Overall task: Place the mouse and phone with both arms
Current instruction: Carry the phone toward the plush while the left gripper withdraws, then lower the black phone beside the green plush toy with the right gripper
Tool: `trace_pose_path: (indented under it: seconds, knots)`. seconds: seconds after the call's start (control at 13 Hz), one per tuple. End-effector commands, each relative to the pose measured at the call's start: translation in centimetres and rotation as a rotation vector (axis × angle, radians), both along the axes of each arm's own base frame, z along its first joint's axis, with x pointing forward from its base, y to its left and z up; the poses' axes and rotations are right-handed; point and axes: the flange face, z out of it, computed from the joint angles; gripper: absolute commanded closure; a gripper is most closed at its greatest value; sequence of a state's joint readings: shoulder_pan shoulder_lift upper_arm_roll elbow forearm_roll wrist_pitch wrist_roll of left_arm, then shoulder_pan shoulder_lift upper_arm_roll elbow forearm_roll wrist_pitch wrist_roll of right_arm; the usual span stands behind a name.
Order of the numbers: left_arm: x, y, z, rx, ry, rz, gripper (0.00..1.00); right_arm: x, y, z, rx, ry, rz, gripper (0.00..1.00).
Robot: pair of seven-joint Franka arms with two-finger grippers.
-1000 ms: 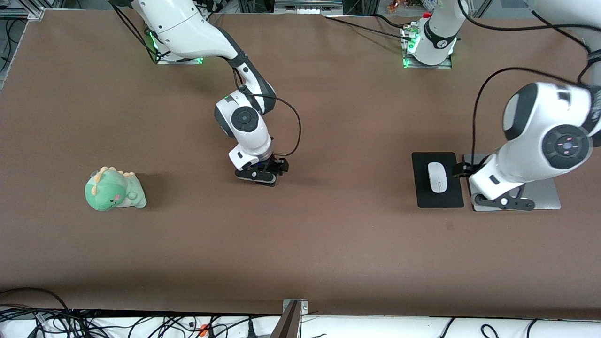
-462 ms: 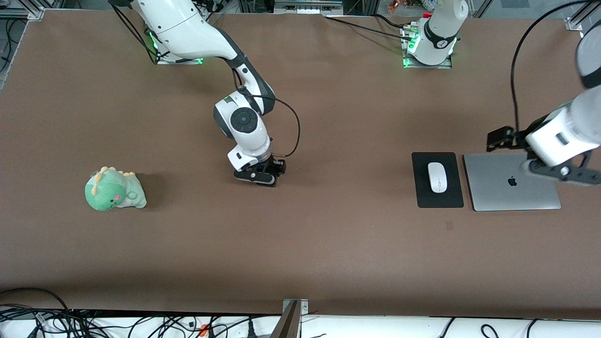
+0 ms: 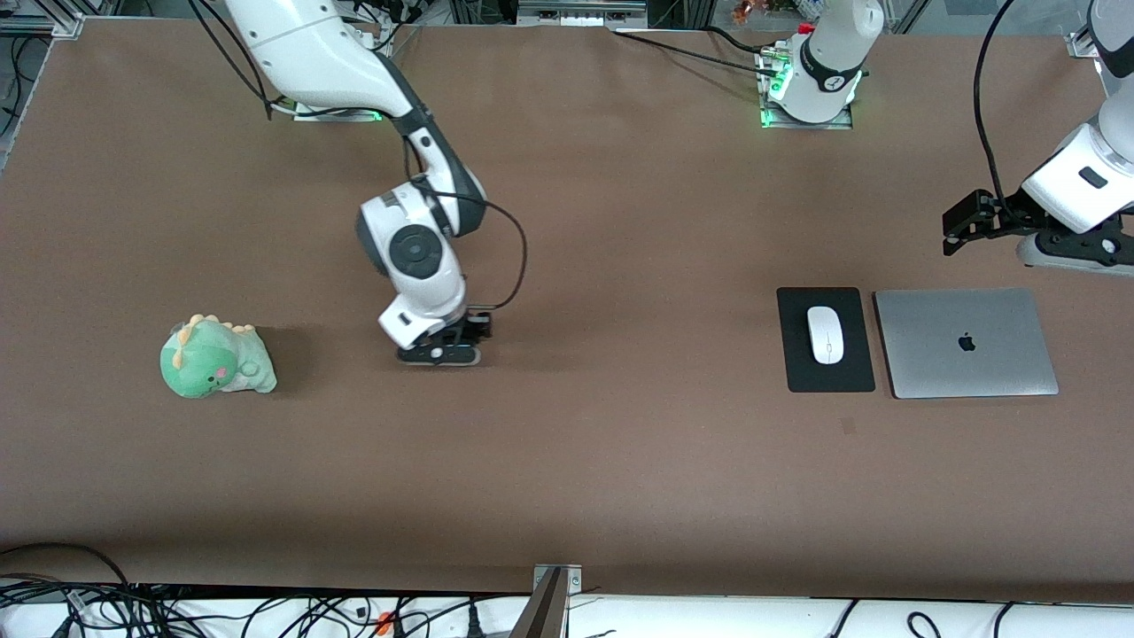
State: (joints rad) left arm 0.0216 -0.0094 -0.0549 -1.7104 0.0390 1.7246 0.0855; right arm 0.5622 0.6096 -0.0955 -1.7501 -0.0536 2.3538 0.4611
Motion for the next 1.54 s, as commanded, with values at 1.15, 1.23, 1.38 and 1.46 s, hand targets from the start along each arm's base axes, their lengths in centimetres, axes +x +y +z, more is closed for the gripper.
trace_pose_path:
  seconds: [1.15, 1.23, 1.38, 1.46]
  knots:
    - [2.5, -1.0, 0.8, -0.018, 0.032, 0.054, 0.00, 1.3, -18.3, -2.9, 0.057, 0.059, 0.102, 0.01]
    - [2.5, -1.0, 0.8, -0.018, 0.033, 0.054, 0.00, 1.3, -18.3, -1.8, 0.061, 0.064, 0.100, 0.00]
    - [2.5, -0.9, 0.8, -0.018, 0.032, 0.056, 0.00, 1.4, -18.0, 2.8, 0.075, 0.061, 0.087, 0.00]
    - [2.5, -0.8, 0.8, -0.018, 0.032, 0.054, 0.00, 1.2, -18.2, 5.9, 0.089, 0.062, 0.078, 0.00]
